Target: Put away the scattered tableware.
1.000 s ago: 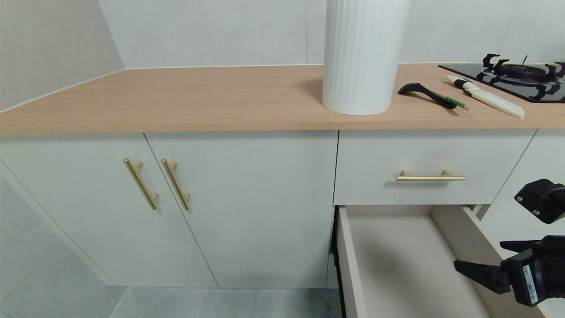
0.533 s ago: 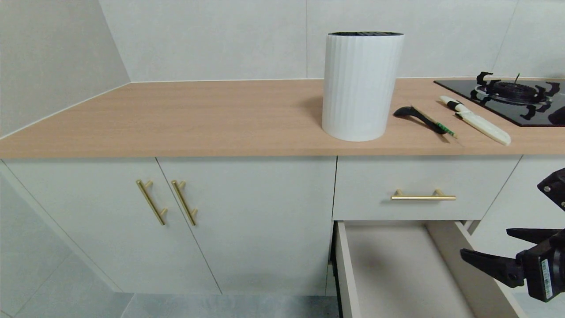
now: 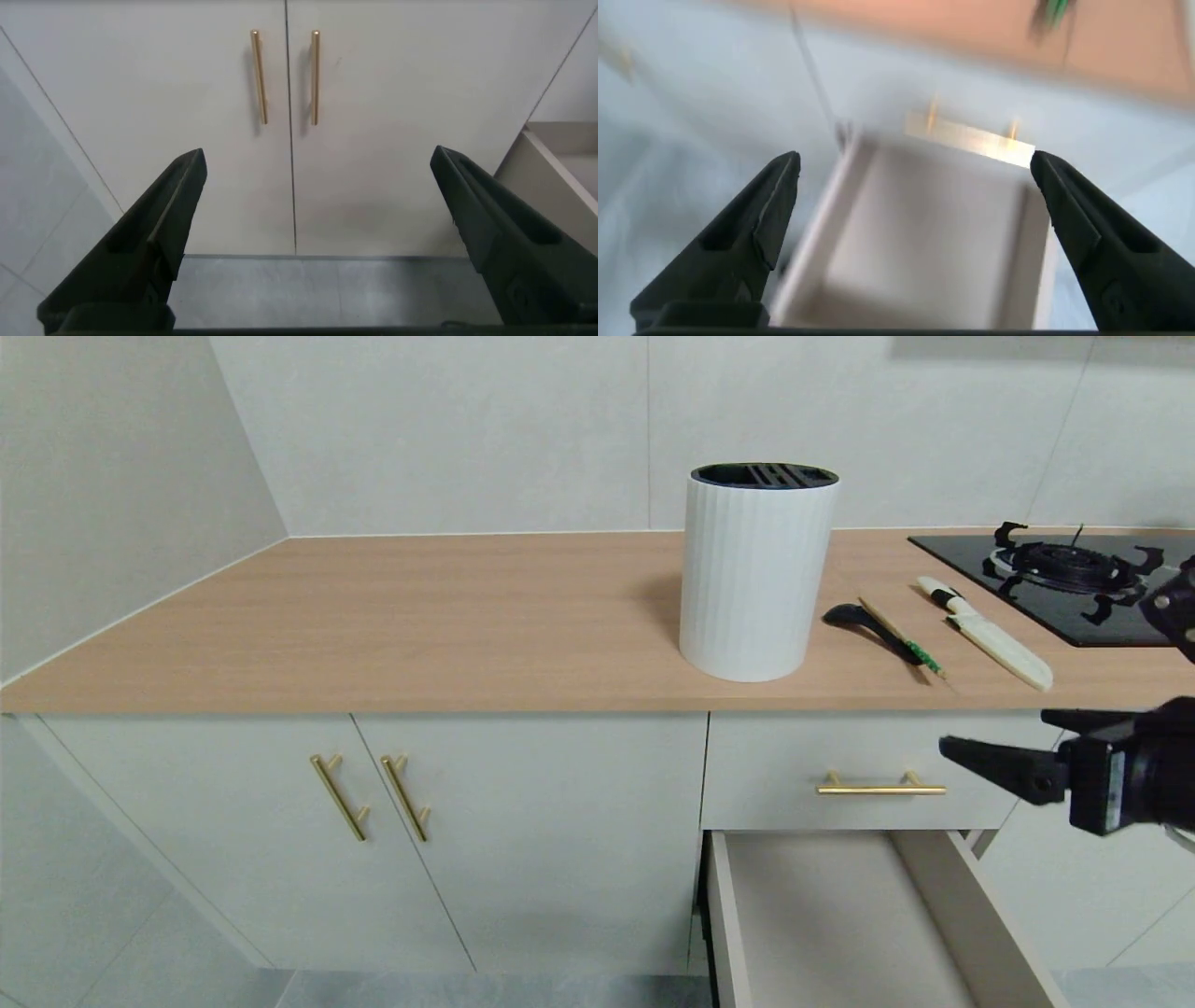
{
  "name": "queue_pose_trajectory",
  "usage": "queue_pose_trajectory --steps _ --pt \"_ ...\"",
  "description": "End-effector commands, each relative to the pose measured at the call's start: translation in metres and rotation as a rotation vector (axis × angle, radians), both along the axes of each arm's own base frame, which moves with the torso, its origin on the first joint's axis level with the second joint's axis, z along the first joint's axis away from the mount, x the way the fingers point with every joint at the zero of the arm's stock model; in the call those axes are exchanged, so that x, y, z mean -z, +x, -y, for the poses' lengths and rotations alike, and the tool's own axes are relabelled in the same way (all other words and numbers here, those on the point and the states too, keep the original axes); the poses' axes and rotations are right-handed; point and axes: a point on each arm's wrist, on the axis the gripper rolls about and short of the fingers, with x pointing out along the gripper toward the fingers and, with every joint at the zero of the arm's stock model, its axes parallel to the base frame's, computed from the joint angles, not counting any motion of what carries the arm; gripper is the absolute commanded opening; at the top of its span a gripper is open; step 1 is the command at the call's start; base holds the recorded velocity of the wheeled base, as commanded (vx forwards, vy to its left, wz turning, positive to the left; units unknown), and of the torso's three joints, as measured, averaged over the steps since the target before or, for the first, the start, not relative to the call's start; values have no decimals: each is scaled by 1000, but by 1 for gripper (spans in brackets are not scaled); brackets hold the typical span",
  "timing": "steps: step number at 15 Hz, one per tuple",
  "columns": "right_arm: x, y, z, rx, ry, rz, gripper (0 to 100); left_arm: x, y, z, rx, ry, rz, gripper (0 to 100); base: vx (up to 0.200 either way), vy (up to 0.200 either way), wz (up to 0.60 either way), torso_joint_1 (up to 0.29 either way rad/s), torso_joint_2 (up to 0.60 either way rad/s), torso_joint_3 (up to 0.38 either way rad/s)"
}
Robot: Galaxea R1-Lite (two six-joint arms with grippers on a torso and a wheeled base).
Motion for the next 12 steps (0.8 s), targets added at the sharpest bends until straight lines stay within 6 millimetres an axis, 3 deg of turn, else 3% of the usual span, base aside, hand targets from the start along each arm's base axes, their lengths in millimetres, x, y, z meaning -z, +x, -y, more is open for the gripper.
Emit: queue_pose_trajectory --steps 1,2,4,6,12 --pt "-2 26 -10 11 2 7 100 0 0 0 0 0 0 100 0 0 0 0 0 0" --pt "-20 49 -17 26 19 48 100 0 0 0 0 0 0 100 0 0 0 0 0 0" --pt "-31 59 -20 44 9 13 100 0 0 0 0 0 0 100 0 0 0 0 0 0" --pt "-21 73 -24 60 -9 -46 100 0 0 0 0 0 0 100 0 0 0 0 0 0" --pt "-13 113 -11 228 26 -83 100 0 0 0 0 0 0 100 0 0 0 0 0 0"
